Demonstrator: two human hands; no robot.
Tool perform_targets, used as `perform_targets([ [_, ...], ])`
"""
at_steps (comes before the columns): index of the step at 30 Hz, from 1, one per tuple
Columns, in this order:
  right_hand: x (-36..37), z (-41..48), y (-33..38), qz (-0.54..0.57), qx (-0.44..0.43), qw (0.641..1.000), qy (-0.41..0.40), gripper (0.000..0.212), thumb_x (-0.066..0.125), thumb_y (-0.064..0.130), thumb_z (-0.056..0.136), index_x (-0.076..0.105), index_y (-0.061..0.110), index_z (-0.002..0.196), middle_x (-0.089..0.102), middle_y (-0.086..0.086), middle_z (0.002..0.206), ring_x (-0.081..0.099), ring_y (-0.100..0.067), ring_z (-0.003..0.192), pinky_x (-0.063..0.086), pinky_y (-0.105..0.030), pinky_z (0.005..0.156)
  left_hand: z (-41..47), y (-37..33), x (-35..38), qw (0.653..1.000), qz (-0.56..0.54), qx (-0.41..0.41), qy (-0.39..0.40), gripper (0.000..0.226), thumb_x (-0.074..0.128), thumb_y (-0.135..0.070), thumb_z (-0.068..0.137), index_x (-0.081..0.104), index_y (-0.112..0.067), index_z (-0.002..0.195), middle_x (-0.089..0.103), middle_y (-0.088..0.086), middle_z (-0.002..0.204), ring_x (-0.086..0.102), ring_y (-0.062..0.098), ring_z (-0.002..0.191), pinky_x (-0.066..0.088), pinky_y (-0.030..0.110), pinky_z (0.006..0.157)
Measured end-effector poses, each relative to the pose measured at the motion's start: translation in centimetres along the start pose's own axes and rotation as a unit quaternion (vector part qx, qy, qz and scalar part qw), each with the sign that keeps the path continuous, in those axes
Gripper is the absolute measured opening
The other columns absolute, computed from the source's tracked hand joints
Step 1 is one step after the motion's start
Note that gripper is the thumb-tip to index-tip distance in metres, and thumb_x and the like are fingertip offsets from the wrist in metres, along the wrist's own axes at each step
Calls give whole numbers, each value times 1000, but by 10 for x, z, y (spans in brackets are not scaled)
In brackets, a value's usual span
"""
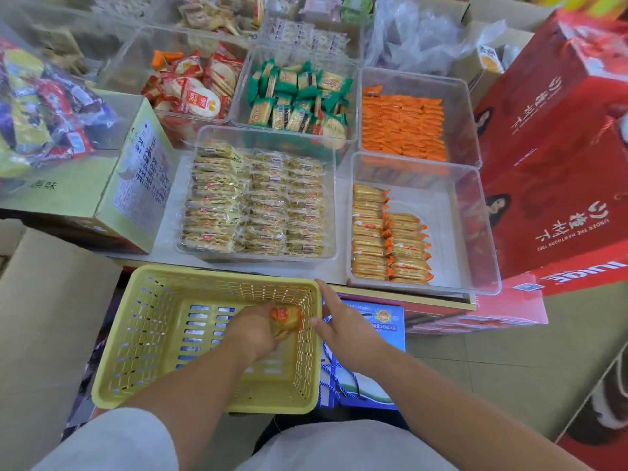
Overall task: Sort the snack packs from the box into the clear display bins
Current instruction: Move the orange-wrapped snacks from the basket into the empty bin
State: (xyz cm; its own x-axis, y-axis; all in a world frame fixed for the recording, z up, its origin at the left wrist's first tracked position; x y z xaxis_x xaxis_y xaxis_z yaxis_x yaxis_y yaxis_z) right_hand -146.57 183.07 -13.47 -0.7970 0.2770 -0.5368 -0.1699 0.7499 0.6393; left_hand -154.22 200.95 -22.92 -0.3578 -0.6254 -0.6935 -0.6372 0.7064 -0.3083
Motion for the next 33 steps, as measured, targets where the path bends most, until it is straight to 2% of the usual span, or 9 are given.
perform_targets([
  [3, 0, -2, 2, 0, 5, 1000, -3, 66, 46, 41, 105, 2, 51, 153, 63, 1, 118, 65, -15, 75, 55, -36, 67, -8, 0, -10, 999, -19, 10, 25, 68, 82, -41, 69, 59, -33, 133, 62, -15, 89, 59, 11, 76, 46, 16, 62],
  [9, -9, -9, 9, -12, 9, 1000, -15, 69, 50, 40, 104, 8, 40, 159, 53, -3, 134, 55, -1, 73, 46, -27, 66, -45, 11, -54, 988, -142, 9, 64, 74, 89, -21, 56, 61, -34, 123, 70, -12, 84, 70, 5, 65, 51, 19, 49],
  [12, -18, -21, 20, -54, -12, 993, -102, 75, 61, 45, 98, 18, 36, 159, 35, 6, 150, 52, -12, 123, 49, -31, 94, -83, 18, -80, 919, -393, 10, 8, 71, 91, -13, 47, 66, -27, 112, 79, -2, 88, 75, 9, 70, 53, 19, 52],
  [15, -25, -37, 45, 13, -85, 978, -191, 66, 59, 59, 91, 40, 34, 150, 46, 13, 138, 44, -3, 128, 42, -28, 105, -122, 12, -96, 823, -567, 43, -7, 62, 90, -12, 53, 72, -24, 111, 80, 6, 102, 78, 22, 93, 60, 32, 73],
  [18, -23, -50, 76, 176, -107, 975, -82, 65, 58, 73, 82, 50, 40, 138, 58, 17, 128, 54, 6, 115, 46, -16, 90, -148, -7, -96, 773, -632, 65, -6, 54, 89, -13, 59, 75, -22, 111, 78, 12, 109, 77, 27, 96, 60, 39, 76],
  [20, -16, -55, 87, 264, -84, 961, 11, 62, 59, 66, 84, 57, 31, 135, 66, 10, 124, 62, -2, 114, 52, -24, 93, -159, -24, -91, 752, -655, 68, 13, 53, 92, -19, 60, 77, -25, 110, 78, 13, 110, 77, 29, 96, 61, 39, 72],
  [25, -21, -60, 85, 347, -24, 937, -4, 25, 57, 32, 102, 62, 16, 120, 72, -11, 115, 69, -27, 110, 55, -49, 97, -164, -56, -76, 784, -619, 44, 22, 46, 89, -37, 61, 77, -26, 104, 79, 12, 101, 77, 31, 93, 61, 45, 78],
  [29, -41, -56, 63, 372, -8, 928, -7, 26, 59, 38, 100, 64, 16, 114, 73, -14, 106, 72, -31, 98, 60, -46, 86, -159, -75, -68, 807, -589, 30, 32, 51, 85, -48, 63, 79, -15, 100, 80, 10, 91, 78, 25, 82, 61, 36, 72],
  [33, -61, -50, 37, 417, 1, 908, 44, 47, 74, 52, 84, 67, 14, 111, 74, -15, 101, 72, -28, 87, 58, -41, 73, -154, -107, -65, 809, -586, 38, 4, 50, 86, -50, 63, 82, -15, 97, 80, 12, 96, 78, 29, 94, 61, 48, 91],
])
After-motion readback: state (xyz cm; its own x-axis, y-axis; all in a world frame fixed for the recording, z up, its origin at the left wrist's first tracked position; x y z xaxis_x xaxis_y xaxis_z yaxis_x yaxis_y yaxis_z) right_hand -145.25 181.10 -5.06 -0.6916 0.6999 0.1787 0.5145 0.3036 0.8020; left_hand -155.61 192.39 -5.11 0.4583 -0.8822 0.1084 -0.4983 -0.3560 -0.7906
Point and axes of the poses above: each hand's wrist, its own z-axis towards the middle knuckle, its own x-axis out of the palm, y = z × x, the point moved 2 cm from there along z, towards the middle knuckle
